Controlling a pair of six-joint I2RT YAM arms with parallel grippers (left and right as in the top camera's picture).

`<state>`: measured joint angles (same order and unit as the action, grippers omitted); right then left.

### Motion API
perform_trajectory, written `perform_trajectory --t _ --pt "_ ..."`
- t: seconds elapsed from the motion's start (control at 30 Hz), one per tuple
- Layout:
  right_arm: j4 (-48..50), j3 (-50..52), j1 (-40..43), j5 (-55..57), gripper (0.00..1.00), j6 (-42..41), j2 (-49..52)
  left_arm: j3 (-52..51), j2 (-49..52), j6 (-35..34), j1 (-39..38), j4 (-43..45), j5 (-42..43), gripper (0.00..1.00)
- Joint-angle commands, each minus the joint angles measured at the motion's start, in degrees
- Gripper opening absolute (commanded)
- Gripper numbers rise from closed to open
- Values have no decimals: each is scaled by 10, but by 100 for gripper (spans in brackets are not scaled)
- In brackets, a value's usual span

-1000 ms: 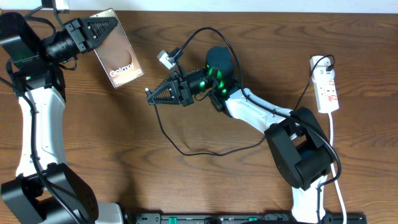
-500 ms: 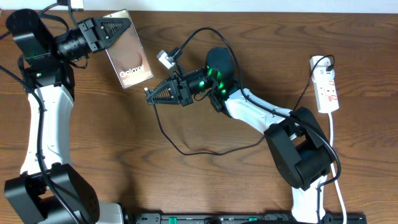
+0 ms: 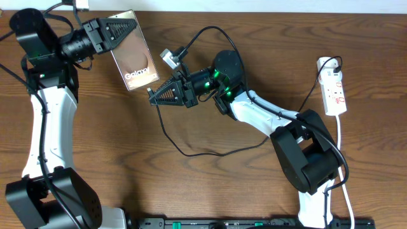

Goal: Plug charger to phone and switch on socket

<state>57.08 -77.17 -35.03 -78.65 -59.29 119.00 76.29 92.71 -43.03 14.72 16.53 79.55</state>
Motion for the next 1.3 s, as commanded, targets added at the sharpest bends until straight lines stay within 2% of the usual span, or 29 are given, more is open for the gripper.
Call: perform_trajectory --t 0.0,1.27 --pt "1 -5 -3 3 1 -5 3 1 -2 7 -1 5 6 7" --pt "-18 -5 -3 35 1 -5 3 1 -2 -5 -4 2 8 8"
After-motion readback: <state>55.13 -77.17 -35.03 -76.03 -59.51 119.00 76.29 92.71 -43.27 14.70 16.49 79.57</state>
